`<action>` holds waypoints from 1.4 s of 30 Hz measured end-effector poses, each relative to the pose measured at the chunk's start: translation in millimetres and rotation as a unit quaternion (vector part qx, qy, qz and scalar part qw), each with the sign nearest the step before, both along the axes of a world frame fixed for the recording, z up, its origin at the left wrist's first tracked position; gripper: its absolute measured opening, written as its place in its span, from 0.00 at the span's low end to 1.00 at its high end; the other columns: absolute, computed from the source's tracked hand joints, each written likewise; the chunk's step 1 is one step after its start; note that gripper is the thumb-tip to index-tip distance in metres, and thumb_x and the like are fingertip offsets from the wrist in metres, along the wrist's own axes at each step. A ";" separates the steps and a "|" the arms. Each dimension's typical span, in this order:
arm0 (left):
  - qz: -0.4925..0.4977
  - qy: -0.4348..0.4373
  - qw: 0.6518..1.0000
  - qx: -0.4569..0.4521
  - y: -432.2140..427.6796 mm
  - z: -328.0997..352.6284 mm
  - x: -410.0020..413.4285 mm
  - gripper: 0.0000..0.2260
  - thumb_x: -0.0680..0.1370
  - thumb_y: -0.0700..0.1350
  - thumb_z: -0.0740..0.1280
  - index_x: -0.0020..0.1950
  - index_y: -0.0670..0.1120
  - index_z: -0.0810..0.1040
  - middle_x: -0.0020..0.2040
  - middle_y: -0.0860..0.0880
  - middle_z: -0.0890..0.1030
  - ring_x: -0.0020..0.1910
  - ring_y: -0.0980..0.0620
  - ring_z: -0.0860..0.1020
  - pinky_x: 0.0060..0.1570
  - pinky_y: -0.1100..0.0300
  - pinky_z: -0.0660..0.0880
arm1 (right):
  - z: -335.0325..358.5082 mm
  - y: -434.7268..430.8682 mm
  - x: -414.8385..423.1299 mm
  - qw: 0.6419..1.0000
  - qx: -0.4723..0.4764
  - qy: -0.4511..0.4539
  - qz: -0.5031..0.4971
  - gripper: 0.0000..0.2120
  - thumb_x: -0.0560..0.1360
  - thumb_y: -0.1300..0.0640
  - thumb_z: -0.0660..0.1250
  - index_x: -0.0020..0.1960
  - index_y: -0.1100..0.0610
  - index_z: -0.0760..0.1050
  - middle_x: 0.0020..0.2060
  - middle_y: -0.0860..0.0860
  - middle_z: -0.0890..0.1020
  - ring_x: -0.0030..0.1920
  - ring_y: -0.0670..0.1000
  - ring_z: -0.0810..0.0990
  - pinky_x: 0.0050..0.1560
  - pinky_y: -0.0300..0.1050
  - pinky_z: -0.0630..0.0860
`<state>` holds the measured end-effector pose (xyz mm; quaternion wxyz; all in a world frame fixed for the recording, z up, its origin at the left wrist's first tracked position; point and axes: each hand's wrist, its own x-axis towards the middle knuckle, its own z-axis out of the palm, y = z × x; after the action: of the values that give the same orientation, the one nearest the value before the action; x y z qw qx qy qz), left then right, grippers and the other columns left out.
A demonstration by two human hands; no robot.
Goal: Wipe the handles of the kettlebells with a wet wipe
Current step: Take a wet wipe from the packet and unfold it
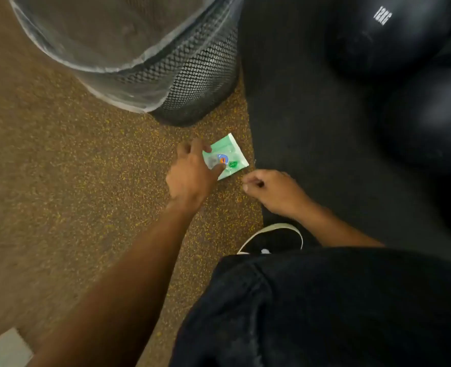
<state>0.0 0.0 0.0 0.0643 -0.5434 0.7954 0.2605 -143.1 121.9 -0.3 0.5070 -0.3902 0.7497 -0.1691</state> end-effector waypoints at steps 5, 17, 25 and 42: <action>0.197 0.099 0.974 0.043 -5.4 -16.2 12.1 0.14 0.75 0.42 0.74 0.58 0.47 0.78 0.61 0.46 0.76 0.58 0.44 0.77 0.50 0.58 0.68 | -7.9 -37.3 8.8 0.996 -0.029 0.068 0.056 0.18 0.81 0.52 0.64 0.69 0.54 0.75 0.62 0.52 0.80 0.61 0.54 0.79 0.58 0.49 0.75; 0.233 0.153 0.956 0.091 0.6 -25.1 14.5 0.15 0.77 0.43 0.73 0.62 0.51 0.77 0.40 0.62 0.78 0.47 0.51 0.83 0.50 0.46 0.80 | -34.1 -78.2 34.2 0.995 0.003 0.097 0.006 0.16 0.79 0.48 0.67 0.64 0.50 0.79 0.61 0.53 0.83 0.62 0.58 0.80 0.59 0.55 0.78; 0.188 0.136 0.968 0.097 -7.3 -14.5 13.1 0.12 0.77 0.45 0.70 0.60 0.54 0.80 0.40 0.60 0.80 0.47 0.51 0.83 0.51 0.50 0.79 | -41.6 -85.4 35.7 0.991 0.025 0.051 -0.122 0.06 0.75 0.47 0.71 0.42 0.46 0.76 0.49 0.47 0.84 0.52 0.53 0.82 0.54 0.51 0.78; 0.183 0.116 0.970 0.114 -13.3 -15.7 2.7 0.14 0.78 0.42 0.67 0.62 0.54 0.82 0.52 0.52 0.86 0.52 0.48 0.84 0.55 0.47 0.79 | -50.6 -84.9 32.2 0.975 0.027 -0.024 -0.221 0.06 0.71 0.51 0.77 0.45 0.51 0.85 0.45 0.49 0.86 0.48 0.52 0.85 0.53 0.53 0.81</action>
<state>2.7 -13.3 -15.7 -0.0153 -0.6351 0.6496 0.4177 -110.9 37.0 -50.9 0.4857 -0.1967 0.8092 -0.2657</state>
